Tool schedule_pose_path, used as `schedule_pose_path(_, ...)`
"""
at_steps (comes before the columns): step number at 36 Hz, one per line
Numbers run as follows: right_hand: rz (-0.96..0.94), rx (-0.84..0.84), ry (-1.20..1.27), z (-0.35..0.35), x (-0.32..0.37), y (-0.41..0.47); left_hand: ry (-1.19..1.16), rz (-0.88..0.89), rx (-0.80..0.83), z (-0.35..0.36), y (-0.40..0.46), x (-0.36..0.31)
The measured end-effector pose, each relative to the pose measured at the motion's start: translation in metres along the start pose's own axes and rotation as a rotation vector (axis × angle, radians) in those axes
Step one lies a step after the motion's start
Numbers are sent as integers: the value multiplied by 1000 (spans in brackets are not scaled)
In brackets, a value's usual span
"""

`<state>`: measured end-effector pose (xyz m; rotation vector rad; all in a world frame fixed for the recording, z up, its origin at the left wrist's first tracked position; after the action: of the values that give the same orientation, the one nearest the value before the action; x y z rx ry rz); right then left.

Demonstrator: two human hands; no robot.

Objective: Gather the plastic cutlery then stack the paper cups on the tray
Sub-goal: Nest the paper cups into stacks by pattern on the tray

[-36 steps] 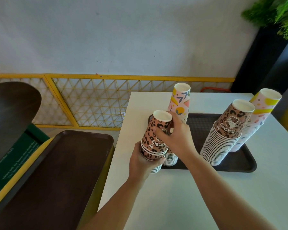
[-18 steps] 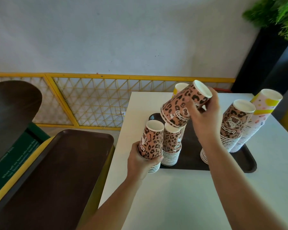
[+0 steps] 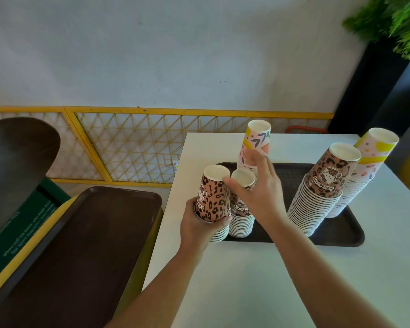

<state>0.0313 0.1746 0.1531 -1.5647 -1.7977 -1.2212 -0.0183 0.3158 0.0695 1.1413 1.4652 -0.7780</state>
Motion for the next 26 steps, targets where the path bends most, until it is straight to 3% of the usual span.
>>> schedule_pose_path(6, 32, 211, -3, 21, 9, -13, -66, -4, 0, 3, 0, -6)
schedule_pose_path(15, 65, 195, -2, 20, 10, -11, -17, 40, 89, 5, -3, -6)
schedule_pose_path(26, 49, 108, 136, -1, 18, -2, 41, 89, 74, 4, -4, -5)
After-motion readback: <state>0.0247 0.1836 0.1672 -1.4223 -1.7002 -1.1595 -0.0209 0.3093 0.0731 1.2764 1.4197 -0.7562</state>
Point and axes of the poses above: each hand's wrist, its own y-axis towards the middle knuckle, its own z-axis out of the palm, x = y × z, the point moved 3 cm from there along y, towards the middle knuckle, and after that the axes turned 10 degrees about z, right-handed, at the moved point
